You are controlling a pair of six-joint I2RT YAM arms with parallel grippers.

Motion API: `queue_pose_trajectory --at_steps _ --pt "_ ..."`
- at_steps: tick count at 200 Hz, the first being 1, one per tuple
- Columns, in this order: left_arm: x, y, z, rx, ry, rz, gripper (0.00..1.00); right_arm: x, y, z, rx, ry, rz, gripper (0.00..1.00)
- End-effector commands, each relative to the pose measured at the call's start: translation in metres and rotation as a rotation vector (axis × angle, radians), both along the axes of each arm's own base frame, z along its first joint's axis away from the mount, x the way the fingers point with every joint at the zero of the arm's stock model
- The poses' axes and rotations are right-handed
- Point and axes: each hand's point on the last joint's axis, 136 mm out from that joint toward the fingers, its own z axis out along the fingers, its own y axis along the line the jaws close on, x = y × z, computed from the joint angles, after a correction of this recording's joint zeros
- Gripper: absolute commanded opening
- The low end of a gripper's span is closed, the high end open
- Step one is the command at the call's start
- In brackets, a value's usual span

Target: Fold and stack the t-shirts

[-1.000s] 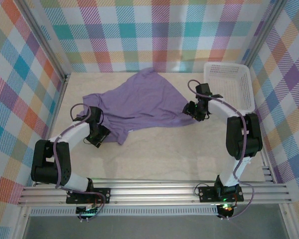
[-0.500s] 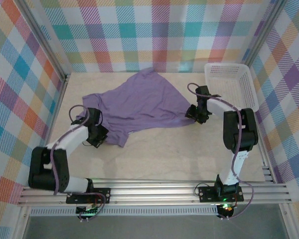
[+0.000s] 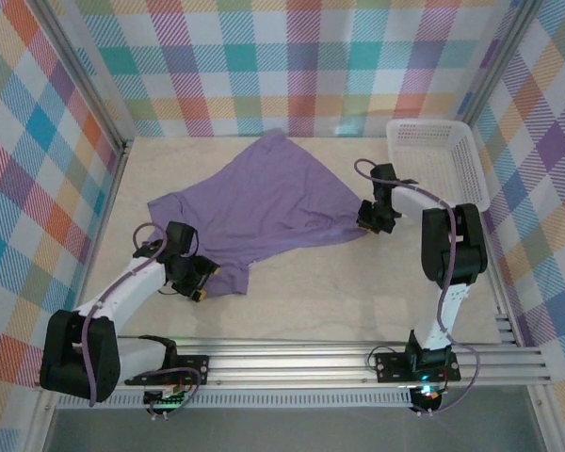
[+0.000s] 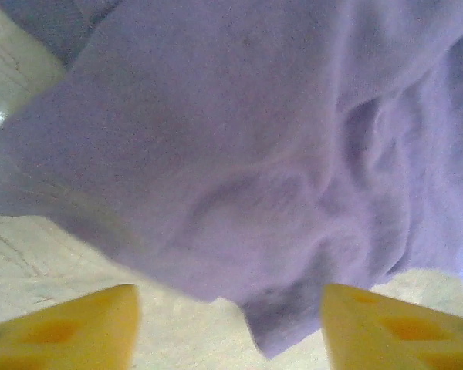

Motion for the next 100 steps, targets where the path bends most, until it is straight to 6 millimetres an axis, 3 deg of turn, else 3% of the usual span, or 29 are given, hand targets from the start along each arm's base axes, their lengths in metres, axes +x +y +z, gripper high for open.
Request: queue_pose_trajectory --at_steps 1,21,49,73,100 --pt "0.005 0.018 0.034 0.103 -0.043 -0.034 0.81 -0.009 0.004 0.018 -0.037 -0.026 0.039 0.09" --pt "0.010 0.059 0.046 0.200 -0.046 0.036 0.84 -0.012 0.011 0.025 -0.063 -0.045 0.064 0.13" --pt "0.025 0.101 0.025 0.204 0.008 0.113 0.81 -0.014 0.014 0.020 -0.066 -0.031 0.055 0.31" --pt "0.057 0.118 0.004 0.155 0.010 0.146 0.77 -0.012 0.015 0.009 -0.066 -0.005 0.063 0.41" --pt "0.088 0.137 -0.010 0.181 0.022 0.153 0.71 -0.010 0.017 0.000 -0.079 0.032 0.086 0.42"
